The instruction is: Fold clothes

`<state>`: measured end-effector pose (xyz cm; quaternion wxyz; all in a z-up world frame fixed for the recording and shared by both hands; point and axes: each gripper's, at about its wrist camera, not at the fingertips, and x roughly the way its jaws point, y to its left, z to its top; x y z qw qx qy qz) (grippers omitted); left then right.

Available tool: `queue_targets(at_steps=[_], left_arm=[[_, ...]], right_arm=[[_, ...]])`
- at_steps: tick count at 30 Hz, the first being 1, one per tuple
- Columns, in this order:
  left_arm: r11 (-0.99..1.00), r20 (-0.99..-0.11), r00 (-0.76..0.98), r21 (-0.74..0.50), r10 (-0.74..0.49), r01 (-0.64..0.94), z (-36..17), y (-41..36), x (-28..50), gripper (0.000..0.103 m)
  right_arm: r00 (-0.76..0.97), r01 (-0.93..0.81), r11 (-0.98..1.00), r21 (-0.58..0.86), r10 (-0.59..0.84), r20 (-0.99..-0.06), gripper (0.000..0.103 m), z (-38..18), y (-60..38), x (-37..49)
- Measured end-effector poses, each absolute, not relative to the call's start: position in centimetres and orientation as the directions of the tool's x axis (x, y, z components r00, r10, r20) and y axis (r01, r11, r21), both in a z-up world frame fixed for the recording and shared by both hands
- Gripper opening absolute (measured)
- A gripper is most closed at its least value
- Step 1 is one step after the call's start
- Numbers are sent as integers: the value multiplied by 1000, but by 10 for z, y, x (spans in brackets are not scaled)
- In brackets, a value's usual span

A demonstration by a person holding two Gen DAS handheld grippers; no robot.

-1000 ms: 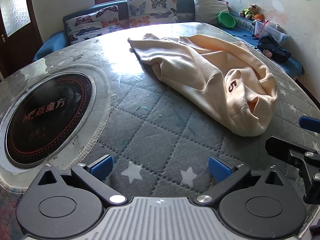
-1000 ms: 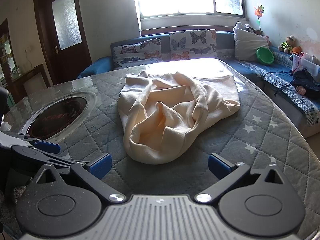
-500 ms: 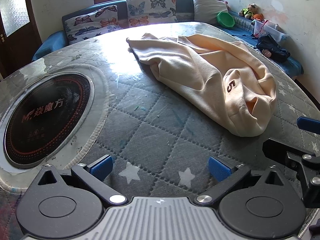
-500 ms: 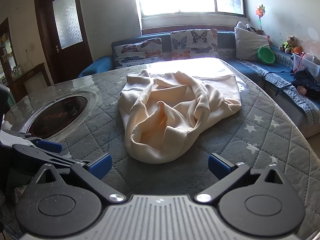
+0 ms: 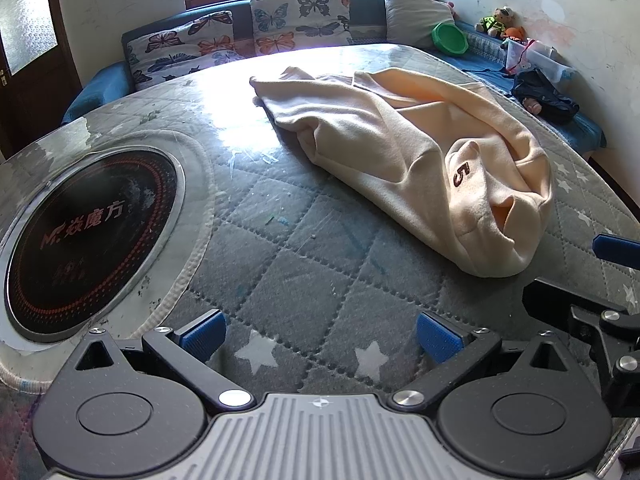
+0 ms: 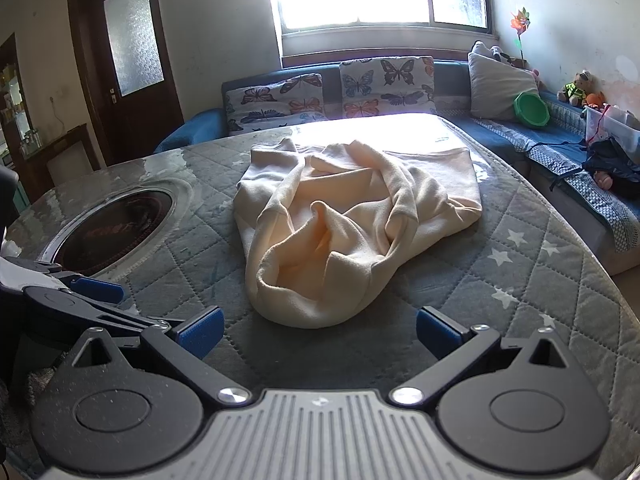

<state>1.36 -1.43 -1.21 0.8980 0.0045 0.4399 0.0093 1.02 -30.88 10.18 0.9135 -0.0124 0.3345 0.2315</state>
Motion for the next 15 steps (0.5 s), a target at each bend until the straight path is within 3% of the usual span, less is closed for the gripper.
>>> queue_targets(at_steps=[15], left_arm=[[1000,-785,620,11,24,-25,-6,-12,30,103]], right_arm=[[677,-424,899,109,395,-621,103,103,-309,23]])
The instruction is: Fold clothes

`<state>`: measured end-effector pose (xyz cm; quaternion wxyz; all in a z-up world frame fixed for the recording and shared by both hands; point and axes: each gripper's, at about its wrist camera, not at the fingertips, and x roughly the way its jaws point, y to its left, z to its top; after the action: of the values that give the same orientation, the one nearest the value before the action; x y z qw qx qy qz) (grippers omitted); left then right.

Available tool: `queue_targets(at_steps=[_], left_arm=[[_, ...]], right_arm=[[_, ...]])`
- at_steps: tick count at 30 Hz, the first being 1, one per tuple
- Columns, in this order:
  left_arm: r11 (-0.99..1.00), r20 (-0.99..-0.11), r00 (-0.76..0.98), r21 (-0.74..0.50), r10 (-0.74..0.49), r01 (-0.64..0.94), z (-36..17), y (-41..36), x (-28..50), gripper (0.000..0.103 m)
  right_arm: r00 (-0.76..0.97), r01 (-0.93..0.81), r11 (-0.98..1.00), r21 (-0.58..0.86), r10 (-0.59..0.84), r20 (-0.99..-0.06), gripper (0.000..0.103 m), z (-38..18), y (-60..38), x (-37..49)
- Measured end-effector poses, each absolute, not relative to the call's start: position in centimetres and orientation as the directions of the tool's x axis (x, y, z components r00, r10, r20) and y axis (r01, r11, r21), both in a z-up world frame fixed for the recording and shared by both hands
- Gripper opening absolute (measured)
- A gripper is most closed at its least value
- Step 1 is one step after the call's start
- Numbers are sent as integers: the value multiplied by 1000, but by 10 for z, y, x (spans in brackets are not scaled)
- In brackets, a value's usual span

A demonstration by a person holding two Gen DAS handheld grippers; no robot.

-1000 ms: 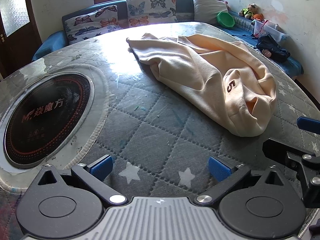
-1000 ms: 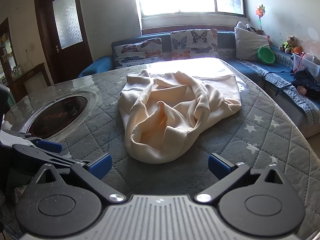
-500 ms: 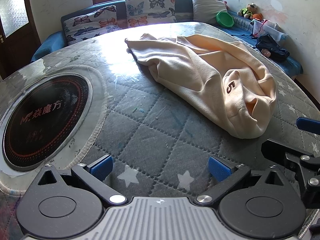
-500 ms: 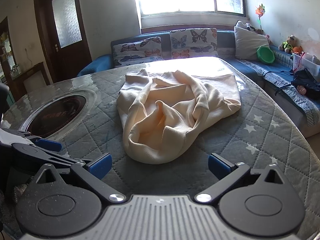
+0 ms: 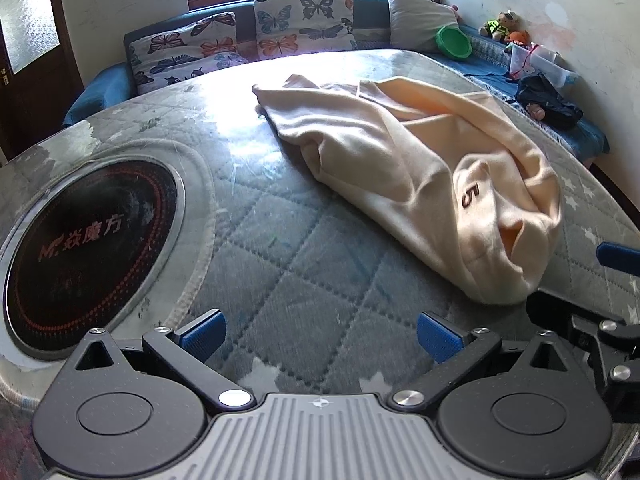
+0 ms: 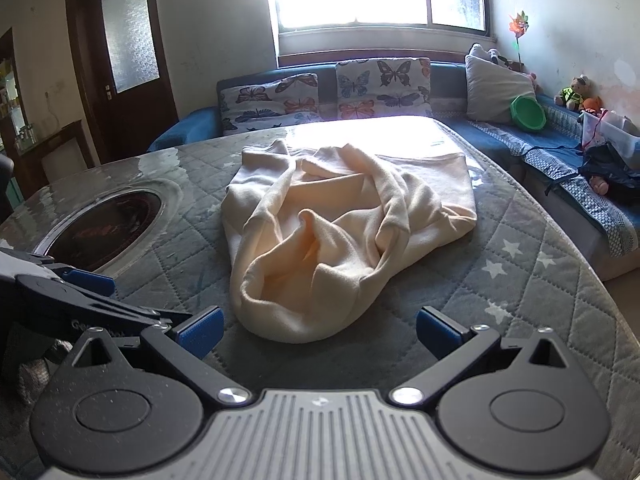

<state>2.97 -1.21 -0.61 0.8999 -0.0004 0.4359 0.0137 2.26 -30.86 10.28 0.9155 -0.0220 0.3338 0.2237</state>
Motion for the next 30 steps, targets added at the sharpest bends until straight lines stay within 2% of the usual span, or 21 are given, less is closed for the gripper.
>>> queue_targets(at_steps=[6,22,24,25,27,29,30], left_arm=[[1000,-762,647,19,26,-17,5,-16,45,103],[998,-727,686,-58,-22,-30,30,-31,111,102],[998,-734,678,-62,-28,-25,28,-35,121,98],[998,-739,673,-61,-30,-22,26,-36,124,93],[998,-749,662,-58,-33,-16,22,-39,131,80],[998,-765,642,-63,-41,-11,15,-38,136,64],[998,-774,632,-65,-45,-9,11,-38,138,59]], right_arm=[[678,-416,903,109,388,-624,103,104,-310,34],[724,-372,925,81,344,-598,103,118,-317,92],[731,-367,927,72,336,-594,103,119,-315,102],[735,-364,929,68,331,-592,103,119,-314,108],[739,-356,933,59,319,-593,102,117,-312,118],[743,-348,936,51,309,-594,100,115,-310,127],[742,-347,936,50,307,-597,99,114,-309,130]])
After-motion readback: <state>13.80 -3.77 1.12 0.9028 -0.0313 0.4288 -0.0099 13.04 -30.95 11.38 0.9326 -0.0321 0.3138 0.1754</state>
